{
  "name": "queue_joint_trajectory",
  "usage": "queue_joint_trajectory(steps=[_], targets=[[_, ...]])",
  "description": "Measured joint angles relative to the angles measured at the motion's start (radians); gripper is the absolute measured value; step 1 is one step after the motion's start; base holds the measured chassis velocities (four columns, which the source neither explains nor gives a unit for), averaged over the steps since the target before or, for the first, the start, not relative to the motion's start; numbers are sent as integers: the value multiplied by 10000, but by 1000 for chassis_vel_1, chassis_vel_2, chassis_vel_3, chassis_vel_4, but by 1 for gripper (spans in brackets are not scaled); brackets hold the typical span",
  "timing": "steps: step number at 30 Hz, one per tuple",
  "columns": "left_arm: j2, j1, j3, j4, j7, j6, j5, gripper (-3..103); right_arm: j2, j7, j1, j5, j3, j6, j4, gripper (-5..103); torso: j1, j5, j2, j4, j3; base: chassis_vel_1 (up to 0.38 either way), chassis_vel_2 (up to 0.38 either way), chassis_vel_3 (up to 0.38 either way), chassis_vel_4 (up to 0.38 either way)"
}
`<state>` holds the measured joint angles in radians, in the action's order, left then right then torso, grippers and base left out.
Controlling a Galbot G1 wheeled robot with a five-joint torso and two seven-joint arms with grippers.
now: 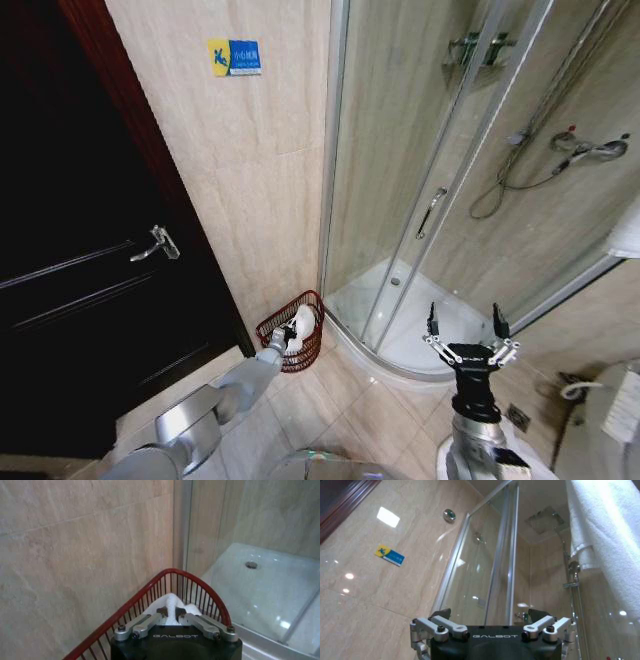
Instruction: Discard the used towel into the hamper.
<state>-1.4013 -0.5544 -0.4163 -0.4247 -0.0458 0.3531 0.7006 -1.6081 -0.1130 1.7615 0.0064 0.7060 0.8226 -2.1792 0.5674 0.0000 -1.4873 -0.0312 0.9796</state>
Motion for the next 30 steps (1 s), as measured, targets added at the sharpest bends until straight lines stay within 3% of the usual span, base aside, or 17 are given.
queue_joint_trajectory(steps=[8,17,20,30], targets=[[-120,358,160,-15,-26,732,205,7,0,-173,-33,44,-64,0,3,100,1,1,0,2,0,0,0,0,0],[-113,348,152,-24,-103,699,18,7,0,-228,13,126,-12,0,-22,100,1,0,0,2,0,0,0,0,0],[-50,194,-60,183,-396,484,-798,7,0,-278,18,128,-20,0,-34,100,1,2,0,-1,0,0,0,0,0],[-173,-18,31,196,-440,470,-1089,7,0,-363,32,139,-19,0,-2,100,1,0,0,2,0,0,0,0,0]])
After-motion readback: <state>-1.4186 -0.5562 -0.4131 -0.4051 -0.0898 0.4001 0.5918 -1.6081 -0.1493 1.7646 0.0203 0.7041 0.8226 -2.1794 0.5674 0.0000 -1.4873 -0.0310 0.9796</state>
